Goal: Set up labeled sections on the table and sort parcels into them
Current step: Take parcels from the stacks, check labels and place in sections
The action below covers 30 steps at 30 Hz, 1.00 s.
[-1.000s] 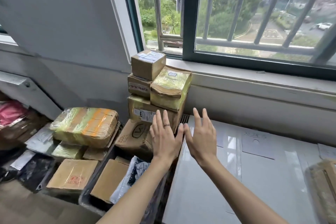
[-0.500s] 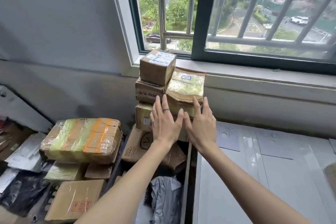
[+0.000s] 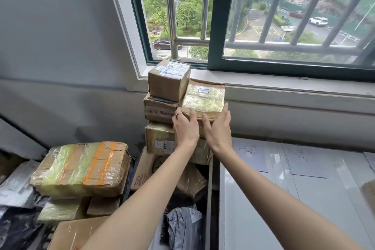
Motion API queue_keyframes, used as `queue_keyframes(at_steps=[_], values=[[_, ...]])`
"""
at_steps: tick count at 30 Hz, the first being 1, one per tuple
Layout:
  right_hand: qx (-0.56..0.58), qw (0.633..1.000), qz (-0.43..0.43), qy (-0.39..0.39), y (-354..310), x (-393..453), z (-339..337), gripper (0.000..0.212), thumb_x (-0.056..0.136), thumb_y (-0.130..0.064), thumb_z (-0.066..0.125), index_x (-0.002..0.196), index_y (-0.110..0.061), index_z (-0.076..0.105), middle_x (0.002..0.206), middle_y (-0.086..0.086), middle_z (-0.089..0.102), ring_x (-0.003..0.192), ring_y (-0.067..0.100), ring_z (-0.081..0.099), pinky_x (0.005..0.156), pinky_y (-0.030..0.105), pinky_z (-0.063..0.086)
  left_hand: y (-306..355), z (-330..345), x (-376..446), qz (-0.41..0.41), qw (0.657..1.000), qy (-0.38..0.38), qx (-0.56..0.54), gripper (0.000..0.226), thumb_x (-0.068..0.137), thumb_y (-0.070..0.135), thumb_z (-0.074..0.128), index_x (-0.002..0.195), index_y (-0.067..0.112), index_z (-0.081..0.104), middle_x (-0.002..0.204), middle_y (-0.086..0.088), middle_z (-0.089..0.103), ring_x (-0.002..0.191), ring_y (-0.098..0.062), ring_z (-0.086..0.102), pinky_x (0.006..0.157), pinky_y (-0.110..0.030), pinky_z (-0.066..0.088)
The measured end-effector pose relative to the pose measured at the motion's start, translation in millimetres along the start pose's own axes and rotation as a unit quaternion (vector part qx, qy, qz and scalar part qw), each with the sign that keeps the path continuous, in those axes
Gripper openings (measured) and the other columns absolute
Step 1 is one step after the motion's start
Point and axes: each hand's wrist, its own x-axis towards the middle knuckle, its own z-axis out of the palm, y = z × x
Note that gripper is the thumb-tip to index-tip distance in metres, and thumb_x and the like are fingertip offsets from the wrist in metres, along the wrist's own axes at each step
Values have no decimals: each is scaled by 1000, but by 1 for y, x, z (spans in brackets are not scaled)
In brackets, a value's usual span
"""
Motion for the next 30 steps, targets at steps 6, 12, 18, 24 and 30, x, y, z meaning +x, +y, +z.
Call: queue_keyframes(at_steps=[6,12,18,24,30], values=[[32,999,4,7,-1,0,-2,77,99,-39,51,155,-12,7,160,9,22,142,28,32,110,40,32,3,2,2,-17,999,8,-42,53,101,27,45,149,10,30,152,-10,35,140,-26,33,111,-34,30],[36,998,-27,33,-2,-7,-11,77,97,-38,55,155,-13,11,158,8,28,140,26,35,108,39,35,3,-3,-4,3,998,19,-61,51,98,25,53,145,11,38,146,-8,43,134,-23,40,108,-31,34],[32,997,-48,51,-6,-13,-20,76,96,-39,57,154,-15,14,156,6,32,137,27,40,105,42,40,7,-6,-13,11,996,36,-80,49,96,26,57,140,11,43,139,-8,49,130,-22,45,107,-33,38],[18,998,-38,56,-8,-19,-29,76,97,-41,54,154,-14,13,156,7,31,137,29,40,103,43,40,12,-8,-21,30,997,39,-62,49,95,27,57,139,11,45,138,-7,51,130,-22,44,104,-27,34],[0,998,-48,51,-8,-25,-30,76,96,-39,55,154,-14,13,154,8,34,133,30,43,101,44,43,8,-10,-29,21,995,54,-75,47,95,26,58,137,10,46,135,-7,53,126,-22,48,99,-24,37]])
